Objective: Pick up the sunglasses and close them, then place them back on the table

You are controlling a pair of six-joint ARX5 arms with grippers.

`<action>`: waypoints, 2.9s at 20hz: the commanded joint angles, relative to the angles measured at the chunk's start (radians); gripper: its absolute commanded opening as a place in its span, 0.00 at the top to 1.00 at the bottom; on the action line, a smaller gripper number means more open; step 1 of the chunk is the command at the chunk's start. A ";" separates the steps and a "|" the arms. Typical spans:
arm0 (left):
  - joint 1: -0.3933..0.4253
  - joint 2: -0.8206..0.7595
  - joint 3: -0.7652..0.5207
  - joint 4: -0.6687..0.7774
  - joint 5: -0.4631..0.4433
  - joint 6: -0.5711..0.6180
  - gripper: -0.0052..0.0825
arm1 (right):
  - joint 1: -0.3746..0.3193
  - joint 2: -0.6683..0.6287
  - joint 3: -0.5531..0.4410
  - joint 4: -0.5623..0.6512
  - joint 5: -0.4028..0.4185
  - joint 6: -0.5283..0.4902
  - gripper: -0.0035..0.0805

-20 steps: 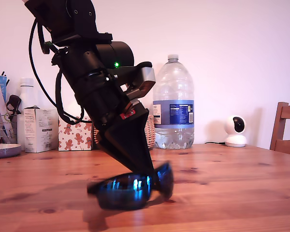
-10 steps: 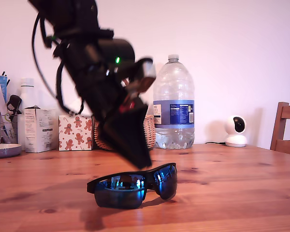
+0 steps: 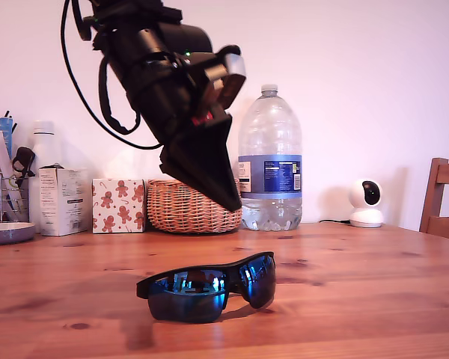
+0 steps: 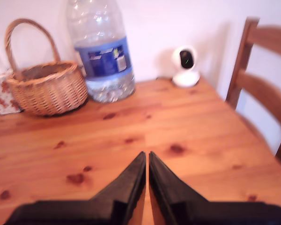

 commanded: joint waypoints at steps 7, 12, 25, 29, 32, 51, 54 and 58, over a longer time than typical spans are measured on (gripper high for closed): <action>0.106 -0.043 -0.007 0.055 0.038 0.017 0.96 | -0.129 0.008 0.004 -0.032 0.027 -0.003 0.97; 0.176 -0.180 -0.095 0.185 -0.043 -0.009 0.96 | -0.208 0.005 0.003 -0.035 -0.018 -0.002 0.97; 0.491 -0.831 -0.813 0.828 -0.363 -0.246 0.96 | -0.216 0.005 0.003 -0.031 -0.099 -0.022 0.97; 0.578 -0.942 -0.977 0.926 -0.359 -0.332 0.96 | -0.216 0.006 0.003 -0.024 -0.131 -0.022 0.97; 0.579 -1.038 -1.108 0.998 -0.358 -0.339 0.96 | -0.211 0.006 0.003 -0.022 -0.149 -0.030 0.97; 0.578 -1.608 -1.356 0.870 -0.374 -0.386 0.96 | -0.033 -0.225 -0.106 -0.001 0.018 -0.151 0.97; 0.578 -1.656 -1.363 0.834 -0.378 -0.388 0.96 | -0.032 -0.318 -0.116 -0.060 0.020 -0.149 0.97; 0.578 -1.733 -1.390 0.769 -0.376 -0.403 0.96 | -0.026 -0.323 -0.116 -0.084 0.018 -0.146 0.97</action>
